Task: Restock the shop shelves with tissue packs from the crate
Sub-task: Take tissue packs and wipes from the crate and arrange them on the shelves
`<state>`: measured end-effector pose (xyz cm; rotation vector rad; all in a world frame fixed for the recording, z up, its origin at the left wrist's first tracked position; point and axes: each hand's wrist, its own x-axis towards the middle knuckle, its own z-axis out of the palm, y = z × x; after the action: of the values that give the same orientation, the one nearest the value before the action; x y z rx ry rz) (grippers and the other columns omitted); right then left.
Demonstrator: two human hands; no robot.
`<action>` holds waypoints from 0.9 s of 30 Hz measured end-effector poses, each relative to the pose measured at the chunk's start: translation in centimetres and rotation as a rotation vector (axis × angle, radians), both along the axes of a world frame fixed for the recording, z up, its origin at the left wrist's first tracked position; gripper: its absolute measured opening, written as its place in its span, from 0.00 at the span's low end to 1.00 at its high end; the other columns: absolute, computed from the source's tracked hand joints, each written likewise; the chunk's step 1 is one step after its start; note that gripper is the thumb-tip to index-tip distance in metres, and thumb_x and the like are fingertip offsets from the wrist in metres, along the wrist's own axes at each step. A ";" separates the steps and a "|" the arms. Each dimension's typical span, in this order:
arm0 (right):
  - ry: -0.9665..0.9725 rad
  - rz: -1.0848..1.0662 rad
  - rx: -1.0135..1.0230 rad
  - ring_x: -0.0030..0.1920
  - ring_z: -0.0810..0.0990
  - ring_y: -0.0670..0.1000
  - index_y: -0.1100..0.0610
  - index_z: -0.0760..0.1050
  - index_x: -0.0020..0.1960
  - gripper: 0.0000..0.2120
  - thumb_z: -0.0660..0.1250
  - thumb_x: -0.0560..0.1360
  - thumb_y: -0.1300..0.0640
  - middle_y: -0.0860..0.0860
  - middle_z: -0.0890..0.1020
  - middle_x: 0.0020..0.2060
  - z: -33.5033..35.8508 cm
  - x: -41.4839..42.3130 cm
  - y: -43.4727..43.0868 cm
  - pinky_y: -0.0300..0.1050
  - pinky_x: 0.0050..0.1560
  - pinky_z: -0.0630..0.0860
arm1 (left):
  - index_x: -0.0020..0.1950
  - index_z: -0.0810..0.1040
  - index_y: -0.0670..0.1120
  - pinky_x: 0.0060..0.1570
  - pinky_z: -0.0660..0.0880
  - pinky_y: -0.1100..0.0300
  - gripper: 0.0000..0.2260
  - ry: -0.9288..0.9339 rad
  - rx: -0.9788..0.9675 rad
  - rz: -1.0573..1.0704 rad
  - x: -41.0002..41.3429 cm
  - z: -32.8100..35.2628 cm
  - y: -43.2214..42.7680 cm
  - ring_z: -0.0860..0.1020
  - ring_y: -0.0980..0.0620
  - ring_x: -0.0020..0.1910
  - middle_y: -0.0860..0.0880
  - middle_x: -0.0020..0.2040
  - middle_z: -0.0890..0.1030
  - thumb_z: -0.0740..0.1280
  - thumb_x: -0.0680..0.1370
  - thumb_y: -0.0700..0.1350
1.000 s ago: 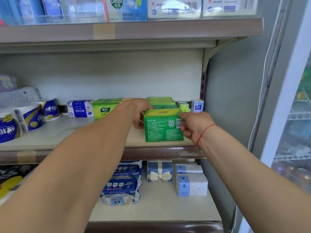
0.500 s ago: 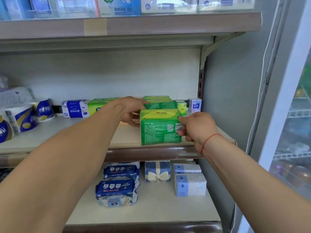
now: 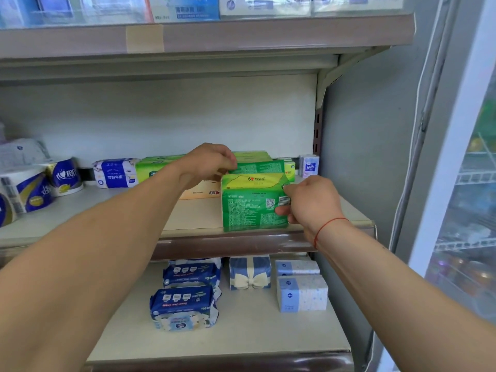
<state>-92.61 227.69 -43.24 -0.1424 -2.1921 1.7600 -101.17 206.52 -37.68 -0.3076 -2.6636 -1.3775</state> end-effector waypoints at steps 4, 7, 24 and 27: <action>-0.005 0.000 -0.006 0.34 0.87 0.59 0.57 0.67 0.42 0.10 0.63 0.81 0.61 0.55 0.80 0.31 0.3 0.1 -0.2 0.56 0.38 0.81 | 0.57 0.84 0.50 0.39 0.80 0.61 0.08 -0.044 -0.135 0.033 0.2 0.3 0.9 0.82 0.52 0.46 0.50 0.51 0.83 0.74 0.78 0.45; 0.031 -0.008 0.055 0.33 0.86 0.58 0.52 0.71 0.50 0.03 0.64 0.79 0.53 0.56 0.80 0.46 -0.3 0.0 -0.3 0.52 0.39 0.81 | 0.53 0.86 0.47 0.40 0.84 0.57 0.06 -0.118 -0.088 0.090 -0.2 0.5 1.3 0.86 0.47 0.47 0.46 0.51 0.86 0.75 0.77 0.42; 0.258 0.002 0.775 0.47 0.73 0.53 0.50 0.75 0.68 0.33 0.82 0.67 0.46 0.55 0.74 0.60 -0.9 -1.9 -0.5 0.42 0.53 0.73 | 0.51 0.83 0.36 0.58 0.82 0.47 0.09 -0.103 0.130 0.231 -3.2 -0.6 0.5 0.84 0.48 0.46 0.44 0.47 0.86 0.78 0.73 0.38; 0.262 0.035 0.773 0.48 0.71 0.52 0.50 0.75 0.69 0.35 0.82 0.66 0.46 0.56 0.73 0.61 -0.7 -2.3 -0.5 0.41 0.54 0.72 | 0.56 0.81 0.36 0.53 0.84 0.48 0.13 -0.129 0.225 0.213 -3.2 -0.7 0.3 0.87 0.46 0.46 0.42 0.51 0.86 0.76 0.76 0.41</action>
<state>-94.93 227.22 -43.94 0.2913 -2.4899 0.7785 -104.34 206.83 -38.41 0.0889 -2.5134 -1.6529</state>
